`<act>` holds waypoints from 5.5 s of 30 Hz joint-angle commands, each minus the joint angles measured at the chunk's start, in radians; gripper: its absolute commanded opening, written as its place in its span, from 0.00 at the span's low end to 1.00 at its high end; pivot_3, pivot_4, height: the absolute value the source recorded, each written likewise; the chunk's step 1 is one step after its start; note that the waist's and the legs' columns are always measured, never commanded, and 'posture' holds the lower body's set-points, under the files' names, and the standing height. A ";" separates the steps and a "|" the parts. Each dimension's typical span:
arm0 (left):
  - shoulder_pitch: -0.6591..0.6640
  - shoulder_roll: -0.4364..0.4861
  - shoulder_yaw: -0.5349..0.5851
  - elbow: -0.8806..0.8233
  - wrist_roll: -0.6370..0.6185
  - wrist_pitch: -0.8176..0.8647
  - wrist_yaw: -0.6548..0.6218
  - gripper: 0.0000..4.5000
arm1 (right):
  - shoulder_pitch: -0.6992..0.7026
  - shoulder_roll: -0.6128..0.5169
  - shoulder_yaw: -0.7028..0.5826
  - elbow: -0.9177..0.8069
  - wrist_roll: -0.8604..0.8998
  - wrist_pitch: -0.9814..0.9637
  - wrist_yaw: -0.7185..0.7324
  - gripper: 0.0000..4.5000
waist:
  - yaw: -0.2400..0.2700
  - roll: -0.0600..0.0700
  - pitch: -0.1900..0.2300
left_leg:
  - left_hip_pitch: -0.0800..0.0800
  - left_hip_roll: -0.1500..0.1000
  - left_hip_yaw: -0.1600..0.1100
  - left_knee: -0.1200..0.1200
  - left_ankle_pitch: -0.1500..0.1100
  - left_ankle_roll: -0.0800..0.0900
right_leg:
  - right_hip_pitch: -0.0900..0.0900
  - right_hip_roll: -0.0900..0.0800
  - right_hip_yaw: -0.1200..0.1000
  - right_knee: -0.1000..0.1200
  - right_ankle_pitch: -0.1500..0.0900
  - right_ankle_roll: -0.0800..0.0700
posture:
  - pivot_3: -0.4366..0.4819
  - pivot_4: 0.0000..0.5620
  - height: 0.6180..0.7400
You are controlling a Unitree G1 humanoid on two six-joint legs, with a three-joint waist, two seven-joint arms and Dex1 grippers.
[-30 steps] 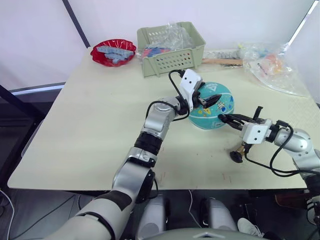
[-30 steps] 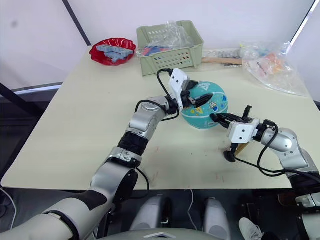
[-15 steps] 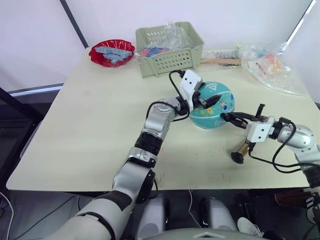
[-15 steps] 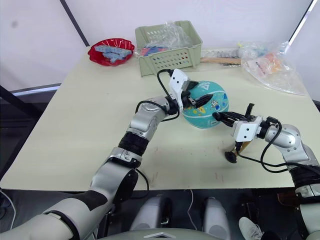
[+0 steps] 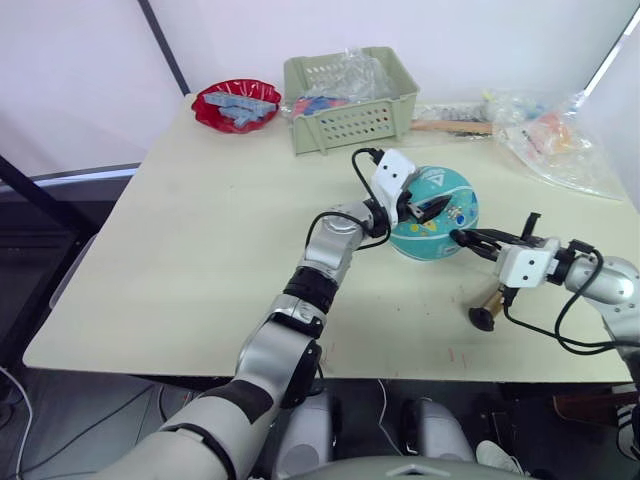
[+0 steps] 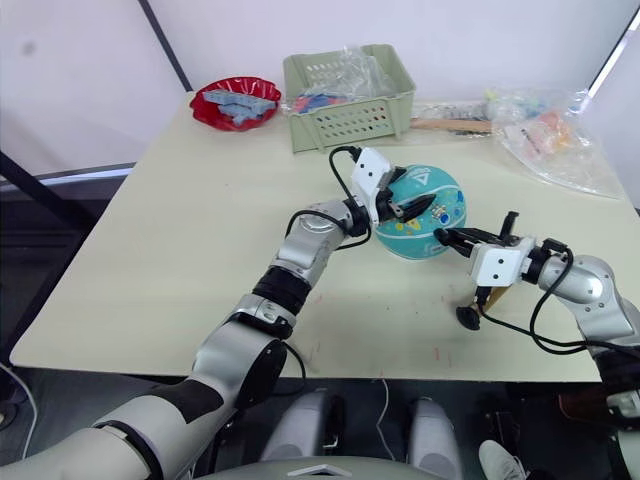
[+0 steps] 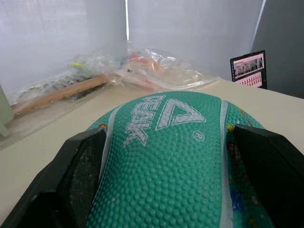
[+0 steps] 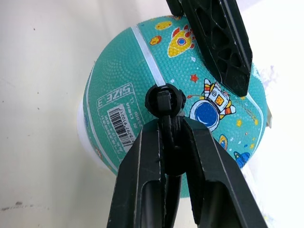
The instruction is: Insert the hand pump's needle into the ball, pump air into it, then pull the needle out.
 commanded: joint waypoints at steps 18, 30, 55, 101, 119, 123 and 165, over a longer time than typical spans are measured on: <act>0.039 -0.018 -0.033 0.254 0.070 0.015 0.084 1.00 | 0.219 -0.059 -0.198 -0.323 0.055 0.035 -0.017 0.01 | 0.019 0.001 -0.001 | -0.001 -0.017 -0.018 0.004 -0.005 0.008 | 0.012 -0.005 0.001 -0.002 -0.008 0.009 | 0.48 0.27 0.98; 0.044 -0.017 -0.056 0.281 0.085 0.007 0.110 1.00 | 0.277 -0.056 -0.215 -0.376 0.031 0.053 -0.040 0.01 | 0.019 0.001 -0.001 | -0.001 -0.022 -0.030 0.004 -0.007 0.012 | 0.016 -0.006 0.000 -0.003 -0.010 0.011 | 0.48 0.27 0.98; 0.048 -0.034 -0.092 0.311 0.096 -0.023 0.132 1.00 | 0.338 -0.071 -0.263 -0.438 0.047 0.093 -0.013 0.01 | 0.001 -0.010 -0.018 | 0.010 -0.033 -0.029 0.005 -0.014 0.023 | 0.020 -0.011 0.023 -0.003 -0.014 0.017 | 0.48 0.27 0.98; 0.032 0.082 -0.007 -0.408 -0.145 0.222 -0.328 1.00 | 0.233 0.187 -0.341 -0.197 0.076 0.326 -0.336 0.01 | -0.022 0.006 0.001 | -0.002 -0.040 -0.027 0.002 -0.018 0.027 | -0.001 -0.023 0.013 -0.018 0.004 0.026 | 0.48 0.27 0.98; 0.358 0.596 0.052 -0.843 -0.385 0.406 -0.710 1.00 | 0.066 0.187 -0.333 -0.027 0.077 0.301 -0.376 0.01 | -0.064 0.010 0.006 | 0.000 -0.034 -0.029 0.002 -0.014 0.020 | -0.001 -0.018 0.015 -0.015 0.004 0.025 | 0.48 0.27 0.98; 0.424 0.646 0.086 -0.906 -0.439 0.438 -0.715 1.00 | 0.033 0.184 -0.331 0.004 0.078 0.284 -0.384 0.01 | -0.062 0.011 0.007 | 0.000 -0.034 -0.029 0.002 -0.014 0.020 | -0.001 -0.018 0.016 -0.015 0.004 0.025 | 0.48 0.27 0.98; 0.597 0.706 0.144 -1.055 -0.553 0.395 -0.647 1.00 | 0.113 0.272 -0.489 0.214 0.285 0.376 -0.491 0.01 | -0.067 0.012 0.008 | 0.004 -0.031 -0.022 0.002 -0.012 0.018 | -0.007 -0.013 0.025 -0.002 0.006 0.022 | 0.48 0.27 0.98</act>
